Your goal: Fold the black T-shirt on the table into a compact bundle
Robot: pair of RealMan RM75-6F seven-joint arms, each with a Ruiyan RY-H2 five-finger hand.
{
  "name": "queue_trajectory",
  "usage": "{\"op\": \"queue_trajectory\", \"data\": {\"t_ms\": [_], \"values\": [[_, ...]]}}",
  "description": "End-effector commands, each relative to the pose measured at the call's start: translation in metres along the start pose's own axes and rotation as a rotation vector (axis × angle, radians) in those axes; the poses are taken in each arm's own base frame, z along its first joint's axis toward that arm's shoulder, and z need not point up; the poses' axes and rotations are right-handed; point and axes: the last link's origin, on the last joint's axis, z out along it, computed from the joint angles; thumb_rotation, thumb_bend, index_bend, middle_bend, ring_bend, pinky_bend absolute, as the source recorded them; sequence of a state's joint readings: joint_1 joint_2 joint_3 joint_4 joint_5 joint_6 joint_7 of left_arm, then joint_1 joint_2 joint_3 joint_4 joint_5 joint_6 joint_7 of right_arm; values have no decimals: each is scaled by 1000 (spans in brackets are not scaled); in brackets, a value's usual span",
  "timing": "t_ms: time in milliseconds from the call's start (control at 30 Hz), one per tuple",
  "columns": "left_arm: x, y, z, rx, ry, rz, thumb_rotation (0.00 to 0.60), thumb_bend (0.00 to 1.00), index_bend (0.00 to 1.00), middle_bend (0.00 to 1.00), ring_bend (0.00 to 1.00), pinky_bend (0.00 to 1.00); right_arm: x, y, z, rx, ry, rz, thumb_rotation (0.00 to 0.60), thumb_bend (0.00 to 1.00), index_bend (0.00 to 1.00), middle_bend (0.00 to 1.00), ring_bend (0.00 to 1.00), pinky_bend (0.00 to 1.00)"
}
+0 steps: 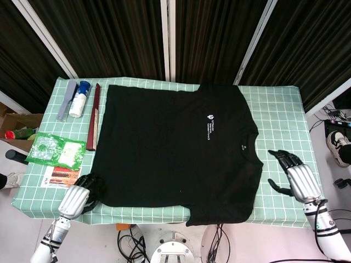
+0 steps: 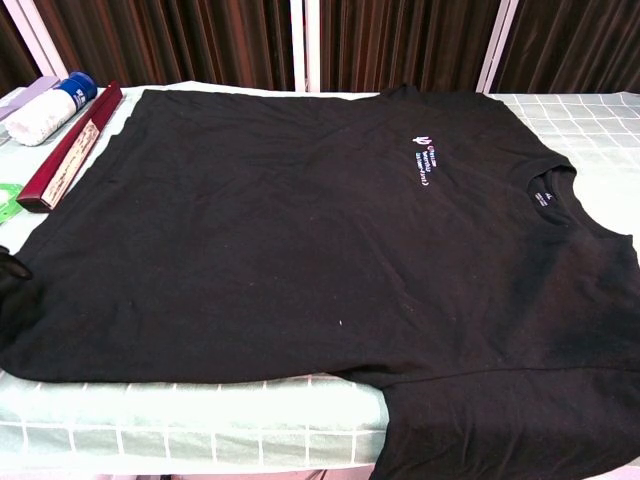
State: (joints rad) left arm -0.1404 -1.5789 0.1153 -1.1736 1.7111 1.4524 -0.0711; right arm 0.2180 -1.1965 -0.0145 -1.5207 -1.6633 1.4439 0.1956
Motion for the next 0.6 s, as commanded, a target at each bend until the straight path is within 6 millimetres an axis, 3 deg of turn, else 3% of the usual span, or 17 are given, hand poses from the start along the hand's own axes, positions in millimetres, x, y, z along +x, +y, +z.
{"op": "queue_trajectory", "data": {"t_ms": [33, 267, 467, 600], "values": [[1, 1, 2, -11, 7, 4, 600, 459, 611, 261, 154, 205, -13, -1, -13, 36, -13, -3, 600, 288, 228, 244, 138, 261], [4, 3, 5, -16, 14, -17, 600, 460, 613, 261, 154, 205, -42, 10, -36, 105, -76, -152, 600, 301, 418, 283, 138, 262], [2, 5, 8, -16, 5, -34, 600, 462, 612, 261, 154, 205, -78, 19, -42, 111, -167, -144, 600, 194, 425, 275, 138, 245], [2, 5, 8, -14, -2, -41, 600, 465, 606, 261, 154, 205, -91, 19, -39, 125, -175, -137, 600, 181, 425, 275, 137, 234]]}}
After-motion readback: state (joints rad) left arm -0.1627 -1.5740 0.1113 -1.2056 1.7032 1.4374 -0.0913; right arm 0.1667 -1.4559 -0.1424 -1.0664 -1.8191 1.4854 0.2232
